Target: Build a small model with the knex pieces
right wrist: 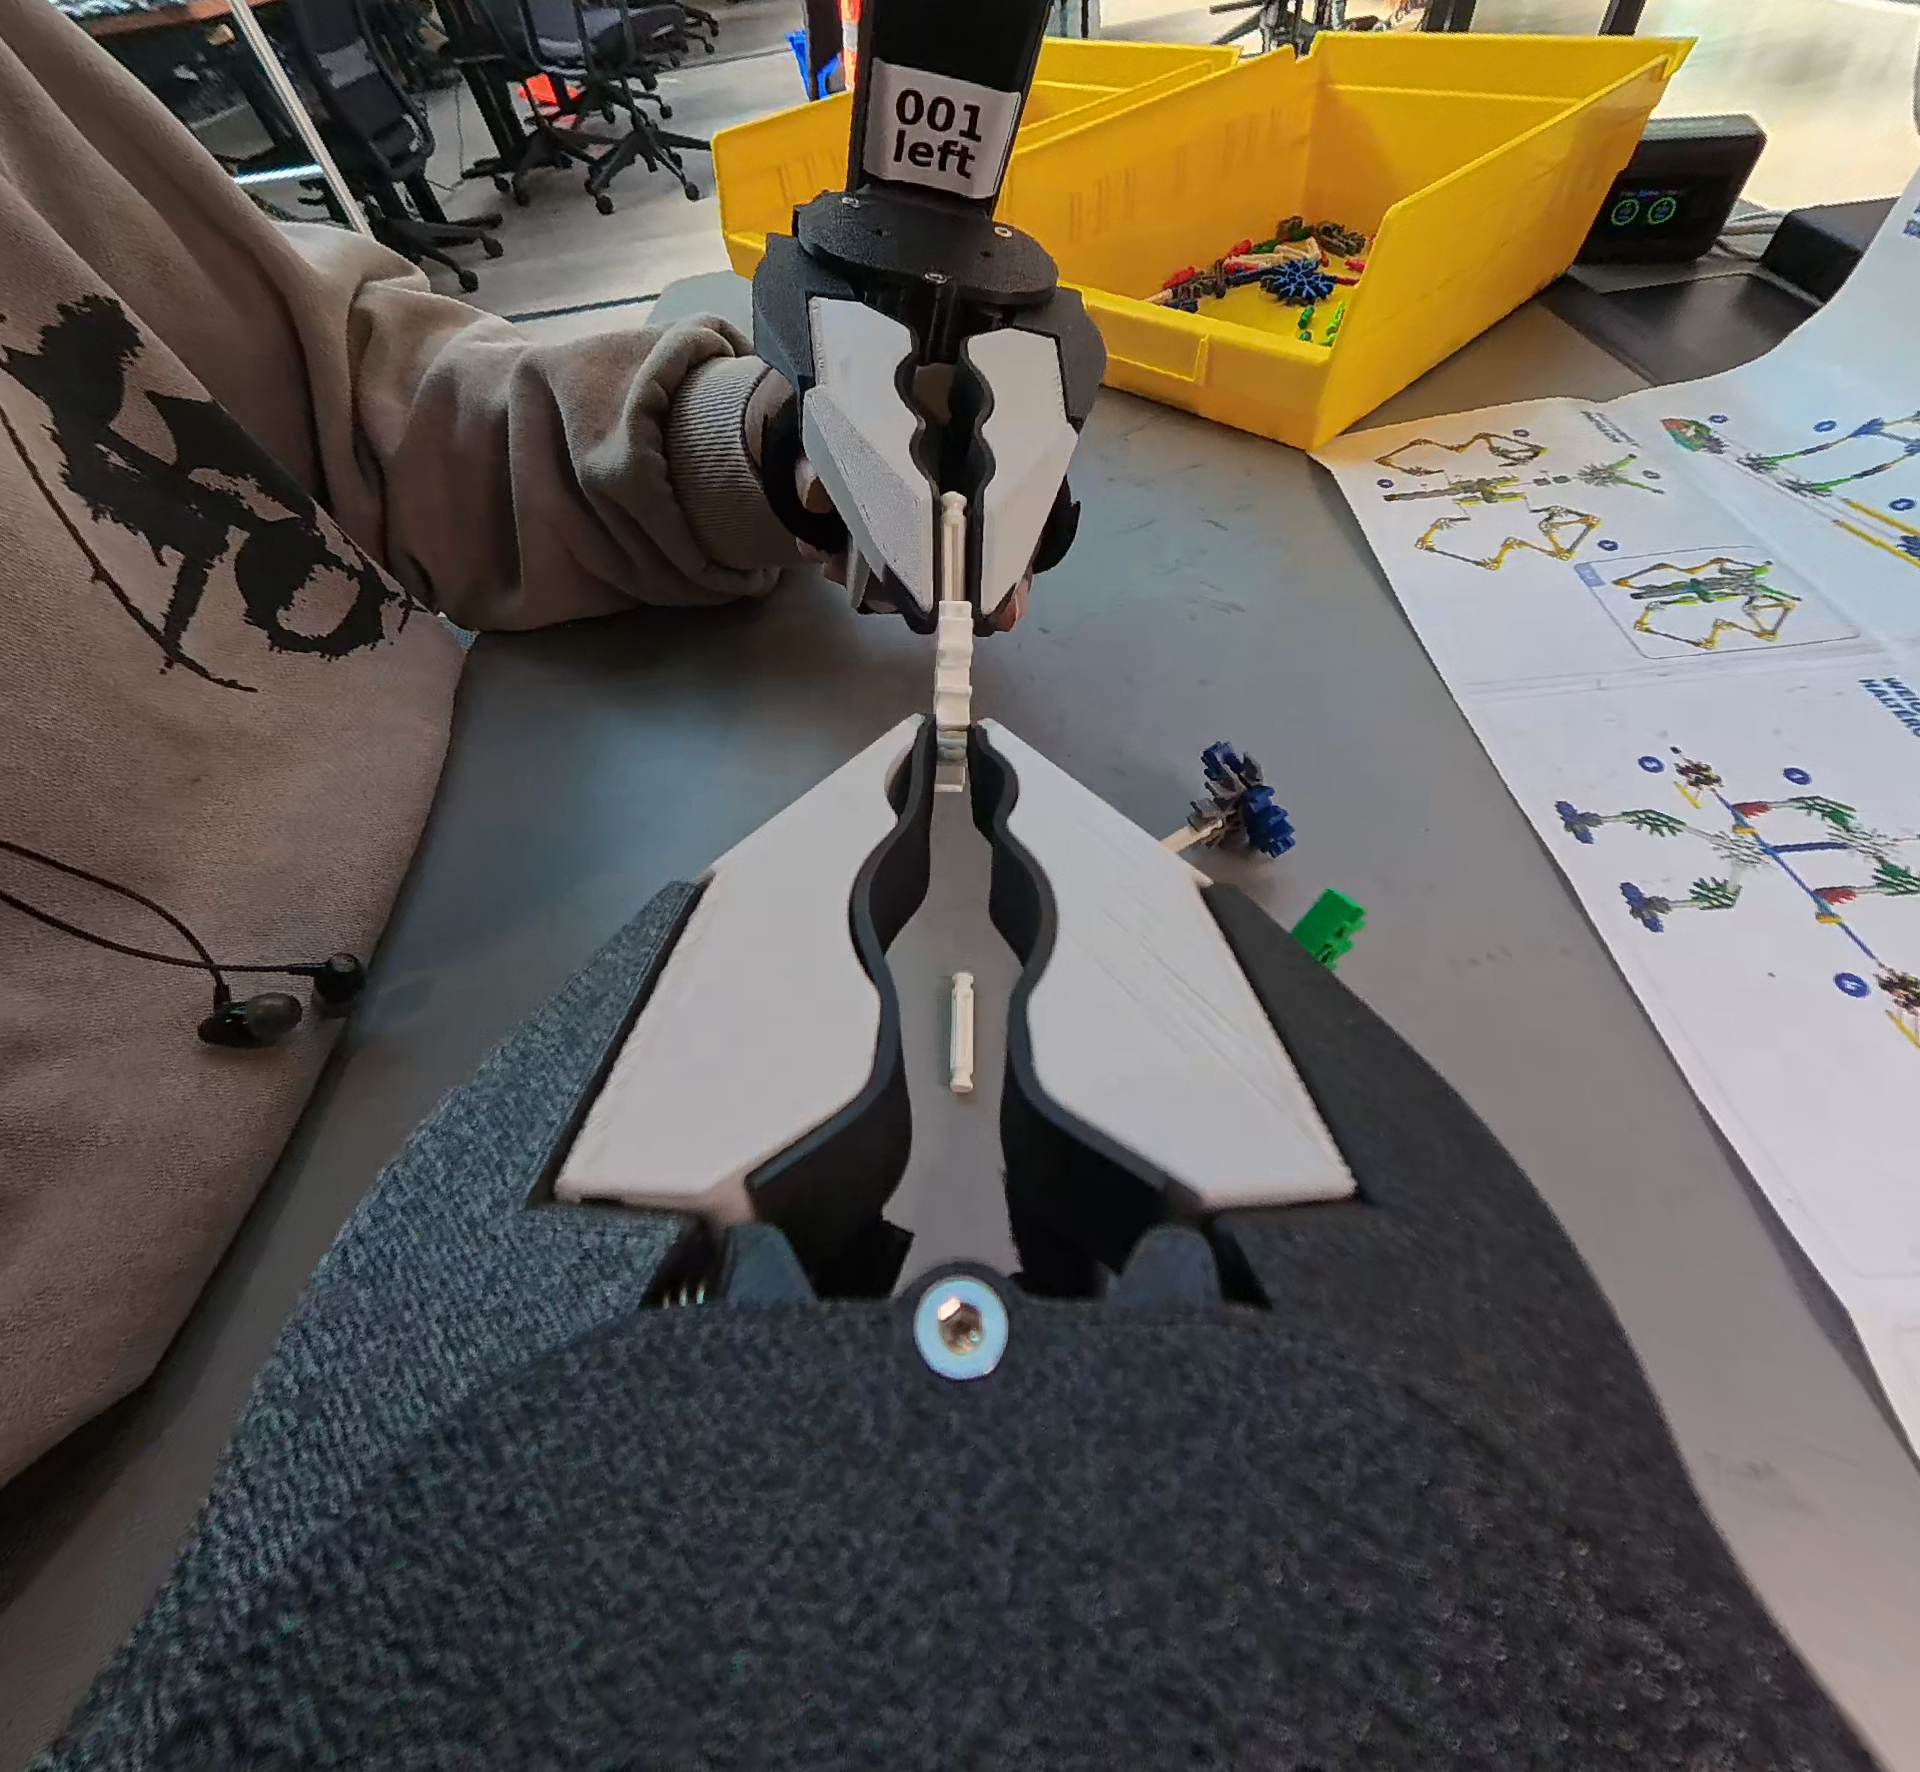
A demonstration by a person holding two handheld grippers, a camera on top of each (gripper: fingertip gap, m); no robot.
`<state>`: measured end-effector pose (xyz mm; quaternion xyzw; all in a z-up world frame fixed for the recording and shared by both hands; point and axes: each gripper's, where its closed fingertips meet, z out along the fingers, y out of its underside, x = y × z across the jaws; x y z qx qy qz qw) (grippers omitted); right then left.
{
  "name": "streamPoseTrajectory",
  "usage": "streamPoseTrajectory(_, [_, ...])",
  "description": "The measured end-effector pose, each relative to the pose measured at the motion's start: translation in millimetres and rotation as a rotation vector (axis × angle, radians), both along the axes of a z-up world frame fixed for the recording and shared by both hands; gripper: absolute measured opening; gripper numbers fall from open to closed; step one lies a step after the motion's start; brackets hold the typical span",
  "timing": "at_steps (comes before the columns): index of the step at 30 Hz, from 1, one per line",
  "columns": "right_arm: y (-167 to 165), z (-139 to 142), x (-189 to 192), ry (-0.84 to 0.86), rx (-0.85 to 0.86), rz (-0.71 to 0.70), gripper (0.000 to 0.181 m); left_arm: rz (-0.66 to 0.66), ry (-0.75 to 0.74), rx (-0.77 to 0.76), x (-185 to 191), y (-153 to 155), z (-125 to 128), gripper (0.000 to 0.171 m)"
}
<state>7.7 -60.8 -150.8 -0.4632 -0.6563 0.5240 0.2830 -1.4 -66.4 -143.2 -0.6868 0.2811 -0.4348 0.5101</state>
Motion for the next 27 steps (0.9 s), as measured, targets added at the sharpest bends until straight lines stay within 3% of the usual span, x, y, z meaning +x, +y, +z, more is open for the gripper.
streamPoseTrajectory(2, [-0.3, 8.6, -0.5, 0.048, -0.039, 0.001, 0.006, 0.003, -0.037, 0.009, -0.7, -0.1, 6.9, 0.006])
streamPoseTrajectory(5, [-5.9, 18.3, -2.7, 0.104, -0.08, 0.016, 0.026, -0.008, -0.103, 0.02, 0.4, -2.0, 16.6, 0.006])
streamPoseTrajectory(9, [-14.4, 13.7, -8.3, 0.111, -0.063, 0.023, 0.006, -0.03, -0.12, 0.023, 7.5, -4.9, 17.9, 0.006])
streamPoseTrajectory(27, [-4.6, -8.2, -0.3, -0.049, -0.042, 0.031, 0.005, -0.01, 0.079, -0.006, 8.4, -3.1, -8.3, 0.005])
